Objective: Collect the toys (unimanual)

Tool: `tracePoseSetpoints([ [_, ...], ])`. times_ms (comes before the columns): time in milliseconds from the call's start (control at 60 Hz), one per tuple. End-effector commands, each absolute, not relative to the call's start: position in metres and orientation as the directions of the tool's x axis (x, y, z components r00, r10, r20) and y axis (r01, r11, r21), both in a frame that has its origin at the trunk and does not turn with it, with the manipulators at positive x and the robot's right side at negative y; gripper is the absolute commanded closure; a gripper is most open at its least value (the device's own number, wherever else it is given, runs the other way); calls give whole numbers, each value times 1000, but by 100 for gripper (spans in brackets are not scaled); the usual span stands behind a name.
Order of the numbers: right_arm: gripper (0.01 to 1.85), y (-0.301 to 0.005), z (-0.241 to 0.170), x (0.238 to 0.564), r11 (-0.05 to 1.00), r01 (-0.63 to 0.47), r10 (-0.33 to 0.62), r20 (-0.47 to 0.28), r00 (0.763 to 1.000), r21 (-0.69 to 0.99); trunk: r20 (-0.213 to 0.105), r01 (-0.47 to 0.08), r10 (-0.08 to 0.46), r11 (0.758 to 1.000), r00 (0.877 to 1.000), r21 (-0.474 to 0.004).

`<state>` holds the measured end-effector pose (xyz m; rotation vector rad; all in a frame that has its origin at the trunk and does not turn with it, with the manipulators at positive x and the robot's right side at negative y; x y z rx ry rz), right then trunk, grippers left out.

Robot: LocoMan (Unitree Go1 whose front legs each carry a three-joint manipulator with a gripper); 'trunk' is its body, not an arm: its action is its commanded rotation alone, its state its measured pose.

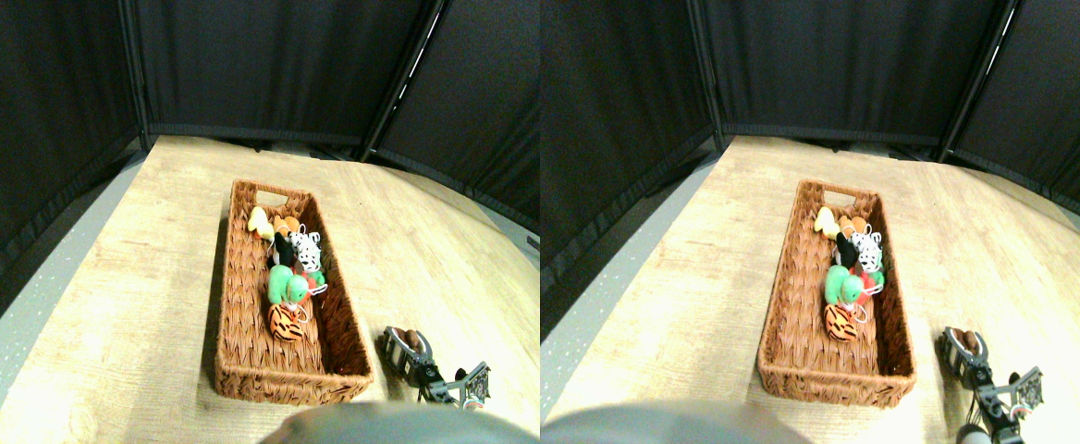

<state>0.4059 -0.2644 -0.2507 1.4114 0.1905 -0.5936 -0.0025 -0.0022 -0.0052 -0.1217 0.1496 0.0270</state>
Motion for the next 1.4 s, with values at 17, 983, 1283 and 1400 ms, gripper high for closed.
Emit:
tracePoseSetpoints([
  [17, 168, -268, -256, 404, 49, 565, -352, -515, 781, 824, -158, -44, 23, 991, 987, -125],
  [983, 169, -206, -145, 475, 341, 286, -17, -299, 954, 895, -98, -122, 104, 973, 990, -196],
  [1283, 170, -181, -125, 489, 397, 232, 71, -282, 957, 888, -93, -159, 141, 962, 986, -224],
  [1400, 172, -170, -120, 494, 368, 223, 121, -284, 951, 903, -95, -179, 161, 955, 982, -235],
])
